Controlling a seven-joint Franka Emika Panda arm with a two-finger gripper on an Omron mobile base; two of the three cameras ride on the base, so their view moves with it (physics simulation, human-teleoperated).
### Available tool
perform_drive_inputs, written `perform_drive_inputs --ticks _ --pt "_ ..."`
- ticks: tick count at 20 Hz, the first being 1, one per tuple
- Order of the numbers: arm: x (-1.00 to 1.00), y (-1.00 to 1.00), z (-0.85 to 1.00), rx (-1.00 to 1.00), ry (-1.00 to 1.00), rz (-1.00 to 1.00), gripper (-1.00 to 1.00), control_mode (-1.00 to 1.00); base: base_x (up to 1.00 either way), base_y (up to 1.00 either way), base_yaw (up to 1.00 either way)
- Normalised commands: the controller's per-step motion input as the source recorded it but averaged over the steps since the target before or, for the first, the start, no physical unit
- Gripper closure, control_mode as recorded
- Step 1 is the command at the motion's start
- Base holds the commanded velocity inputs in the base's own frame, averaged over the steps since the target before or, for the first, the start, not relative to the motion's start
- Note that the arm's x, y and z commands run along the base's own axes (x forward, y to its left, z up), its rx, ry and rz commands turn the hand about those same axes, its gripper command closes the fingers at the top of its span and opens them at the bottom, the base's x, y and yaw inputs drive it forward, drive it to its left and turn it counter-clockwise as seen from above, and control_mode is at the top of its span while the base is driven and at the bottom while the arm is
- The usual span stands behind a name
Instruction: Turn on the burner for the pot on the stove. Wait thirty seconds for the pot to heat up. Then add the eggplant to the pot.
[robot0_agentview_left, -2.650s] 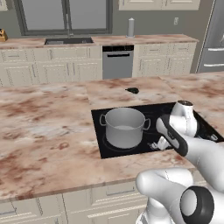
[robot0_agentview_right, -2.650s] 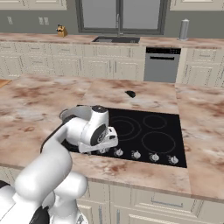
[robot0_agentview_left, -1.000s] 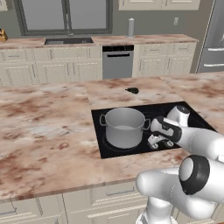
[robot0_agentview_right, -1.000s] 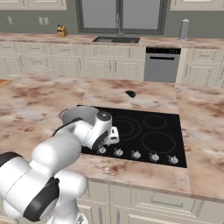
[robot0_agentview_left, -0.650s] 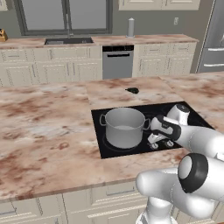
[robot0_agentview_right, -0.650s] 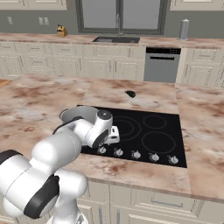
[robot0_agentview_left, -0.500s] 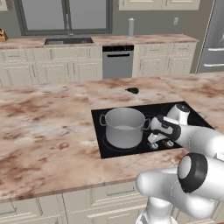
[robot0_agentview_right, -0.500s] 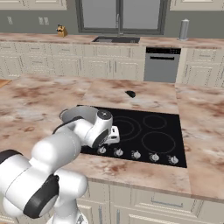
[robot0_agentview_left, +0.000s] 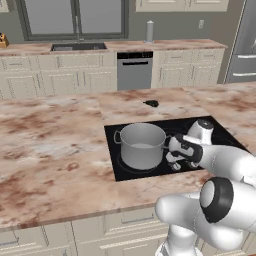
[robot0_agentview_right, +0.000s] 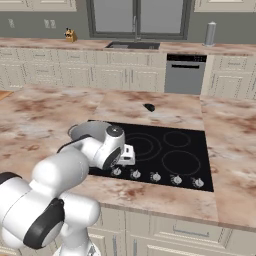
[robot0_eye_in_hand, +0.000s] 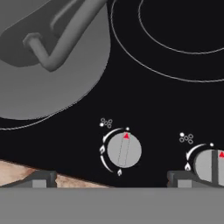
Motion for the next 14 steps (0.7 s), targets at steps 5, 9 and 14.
perform_drive_inputs --ticks 5,9,14 --pt "0.0 0.0 -0.14 -0.03 0.01 0.0 -1.0 -1.0 0.0 0.0 0.0" --pt "0.0 0.0 -0.15 -0.04 0.0 0.0 -1.0 -1.0 0.0 0.0 0.0" --pt "0.0 0.0 -0.13 0.0 0.0 0.0 -1.0 -1.0 0.0 0.0 0.0"
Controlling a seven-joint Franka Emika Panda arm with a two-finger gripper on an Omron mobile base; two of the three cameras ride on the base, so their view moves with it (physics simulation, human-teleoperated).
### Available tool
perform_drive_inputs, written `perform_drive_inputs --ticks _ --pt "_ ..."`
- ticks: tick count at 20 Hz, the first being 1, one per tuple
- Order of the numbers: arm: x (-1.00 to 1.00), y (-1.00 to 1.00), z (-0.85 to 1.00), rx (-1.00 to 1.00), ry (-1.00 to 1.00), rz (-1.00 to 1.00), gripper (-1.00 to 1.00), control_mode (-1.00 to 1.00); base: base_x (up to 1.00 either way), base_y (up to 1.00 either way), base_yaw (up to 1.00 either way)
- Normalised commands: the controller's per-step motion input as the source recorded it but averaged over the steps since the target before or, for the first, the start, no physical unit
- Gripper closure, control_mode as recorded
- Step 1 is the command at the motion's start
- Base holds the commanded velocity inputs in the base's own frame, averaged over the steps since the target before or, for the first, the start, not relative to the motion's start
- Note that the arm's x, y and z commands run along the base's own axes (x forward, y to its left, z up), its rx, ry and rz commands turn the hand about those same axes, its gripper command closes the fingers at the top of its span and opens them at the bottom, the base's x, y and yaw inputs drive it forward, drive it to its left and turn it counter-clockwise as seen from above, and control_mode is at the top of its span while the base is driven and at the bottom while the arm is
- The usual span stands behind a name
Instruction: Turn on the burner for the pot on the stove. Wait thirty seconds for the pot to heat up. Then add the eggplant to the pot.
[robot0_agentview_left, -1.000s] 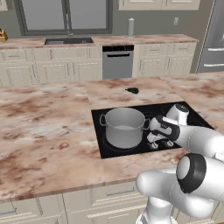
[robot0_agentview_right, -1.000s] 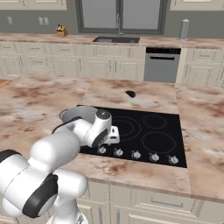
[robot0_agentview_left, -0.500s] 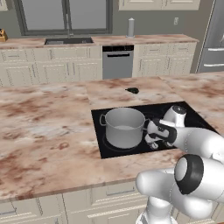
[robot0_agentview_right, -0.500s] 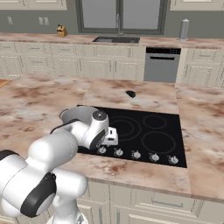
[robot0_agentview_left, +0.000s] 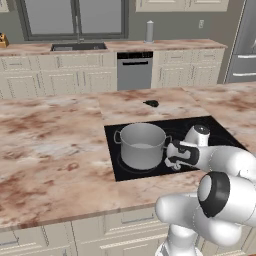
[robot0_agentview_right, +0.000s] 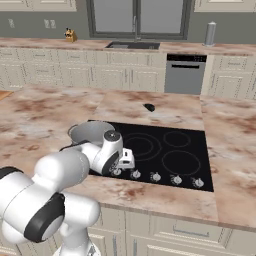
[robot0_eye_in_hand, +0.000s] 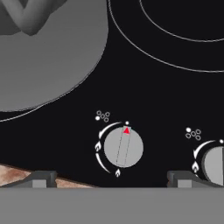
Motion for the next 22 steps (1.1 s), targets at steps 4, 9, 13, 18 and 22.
perform_drive_inputs --ticks 4,9,13,18,22 --pt "0.0 0.0 -0.02 0.0 0.0 0.0 -1.0 -1.0 0.0 0.0 0.0" --pt "0.0 0.0 0.0 0.0 0.0 0.0 -1.0 -1.0 0.0 0.0 0.0" --pt "0.0 0.0 0.0 0.0 0.0 0.0 -1.0 -1.0 0.0 0.0 0.0" --pt "0.0 0.0 0.0 0.0 0.01 0.0 -1.0 -1.0 0.0 0.0 0.0" --pt "0.0 0.0 -0.07 0.0 0.06 0.0 -1.0 -1.0 0.0 0.0 0.0"
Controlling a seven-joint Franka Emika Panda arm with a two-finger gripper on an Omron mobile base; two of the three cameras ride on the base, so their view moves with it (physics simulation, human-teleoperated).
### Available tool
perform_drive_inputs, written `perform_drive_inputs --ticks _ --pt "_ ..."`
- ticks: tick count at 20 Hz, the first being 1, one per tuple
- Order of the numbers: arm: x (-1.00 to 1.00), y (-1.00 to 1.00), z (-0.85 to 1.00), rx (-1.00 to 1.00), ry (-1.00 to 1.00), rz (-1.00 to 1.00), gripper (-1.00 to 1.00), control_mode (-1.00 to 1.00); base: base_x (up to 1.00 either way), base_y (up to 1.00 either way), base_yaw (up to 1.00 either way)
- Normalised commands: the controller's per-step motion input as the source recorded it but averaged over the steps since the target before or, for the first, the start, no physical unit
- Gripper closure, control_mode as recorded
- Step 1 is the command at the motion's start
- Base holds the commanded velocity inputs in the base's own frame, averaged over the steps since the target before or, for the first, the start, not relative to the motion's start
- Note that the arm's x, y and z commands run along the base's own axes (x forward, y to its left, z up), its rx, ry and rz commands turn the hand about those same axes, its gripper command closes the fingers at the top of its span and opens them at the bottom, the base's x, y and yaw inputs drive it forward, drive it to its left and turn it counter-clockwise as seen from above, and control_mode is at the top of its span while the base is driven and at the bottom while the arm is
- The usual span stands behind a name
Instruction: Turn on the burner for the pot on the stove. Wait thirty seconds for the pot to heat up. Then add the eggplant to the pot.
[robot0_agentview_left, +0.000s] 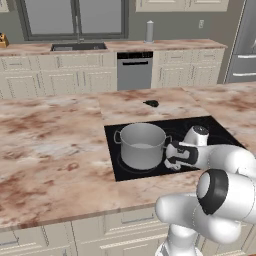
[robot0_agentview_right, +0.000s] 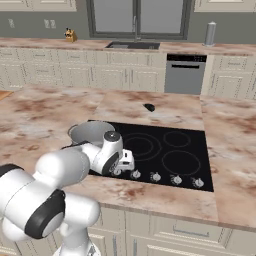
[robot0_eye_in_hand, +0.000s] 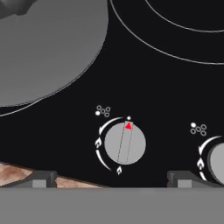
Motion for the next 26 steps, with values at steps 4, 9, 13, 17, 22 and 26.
perform_drive_inputs --ticks 4,9,13,17,22,26 --pt "0.0 0.0 -0.08 0.0 0.0 0.0 -1.0 -1.0 0.0 0.0 0.0" --pt "0.03 0.0 -0.14 0.0 0.0 0.0 -1.0 -1.0 0.0 0.0 0.0" --pt "0.1 0.0 -0.18 0.0 -0.03 0.0 -1.0 -1.0 0.0 0.0 0.0" --pt "0.12 0.0 -0.1 0.0 -0.08 0.0 -1.0 -1.0 0.0 0.0 0.0" --pt "0.1 0.0 -0.09 0.0 -0.08 0.0 -1.0 -1.0 0.0 0.0 0.0" --pt "0.04 0.0 -0.04 0.0 -0.05 0.0 -1.0 -1.0 0.0 0.0 0.0"
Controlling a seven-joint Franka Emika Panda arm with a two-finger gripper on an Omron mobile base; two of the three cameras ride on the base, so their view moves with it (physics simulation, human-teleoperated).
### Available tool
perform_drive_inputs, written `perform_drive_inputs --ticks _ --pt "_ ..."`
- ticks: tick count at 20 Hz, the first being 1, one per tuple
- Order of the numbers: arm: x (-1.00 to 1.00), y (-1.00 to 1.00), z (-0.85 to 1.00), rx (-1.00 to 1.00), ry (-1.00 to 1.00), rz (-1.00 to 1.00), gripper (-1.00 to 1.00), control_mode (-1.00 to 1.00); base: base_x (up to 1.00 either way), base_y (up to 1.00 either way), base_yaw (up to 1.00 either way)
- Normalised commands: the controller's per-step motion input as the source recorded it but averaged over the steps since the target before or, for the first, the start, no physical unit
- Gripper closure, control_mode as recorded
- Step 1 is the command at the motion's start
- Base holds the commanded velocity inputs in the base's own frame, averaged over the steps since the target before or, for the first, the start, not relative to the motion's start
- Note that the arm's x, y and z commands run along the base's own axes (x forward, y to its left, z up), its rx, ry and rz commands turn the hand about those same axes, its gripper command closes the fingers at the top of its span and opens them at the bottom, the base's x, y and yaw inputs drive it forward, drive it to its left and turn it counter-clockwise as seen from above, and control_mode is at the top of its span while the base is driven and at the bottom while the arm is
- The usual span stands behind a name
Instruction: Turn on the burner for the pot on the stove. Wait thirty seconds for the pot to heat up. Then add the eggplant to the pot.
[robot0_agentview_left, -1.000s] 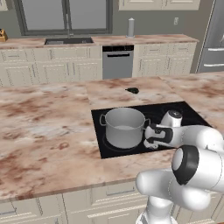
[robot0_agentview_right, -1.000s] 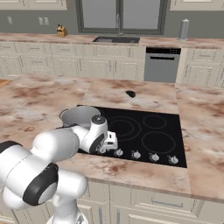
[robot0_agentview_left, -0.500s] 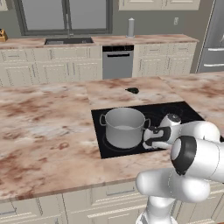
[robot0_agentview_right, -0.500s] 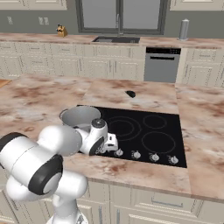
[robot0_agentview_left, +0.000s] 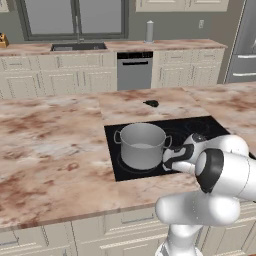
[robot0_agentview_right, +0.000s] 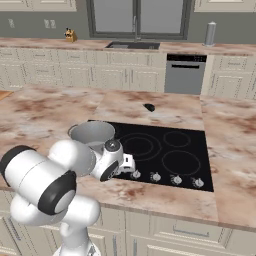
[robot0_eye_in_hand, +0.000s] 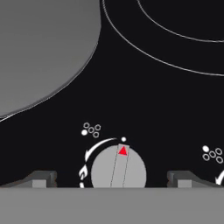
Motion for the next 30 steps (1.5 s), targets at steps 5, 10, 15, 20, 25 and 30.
perform_drive_inputs --ticks 5,10,15,20,25,30 --pt "0.0 -0.01 -0.01 0.0 0.0 0.0 -1.0 -1.0 0.0 0.0 0.0" --pt "0.01 -0.03 -0.04 0.0 0.0 0.0 -1.0 -1.0 0.0 0.0 0.0" --pt "0.0 0.0 -0.02 0.0 0.0 0.0 1.0 -1.0 0.0 0.0 0.0" --pt "0.0 0.0 0.0 0.0 0.0 0.0 1.0 -1.0 0.0 0.0 0.0" --pt "0.0 0.0 0.0 0.0 -0.01 0.02 1.0 -1.0 0.0 0.0 0.0" --pt "0.0 0.0 -0.02 -0.01 -0.02 0.23 1.0 -1.0 0.0 0.0 0.0"
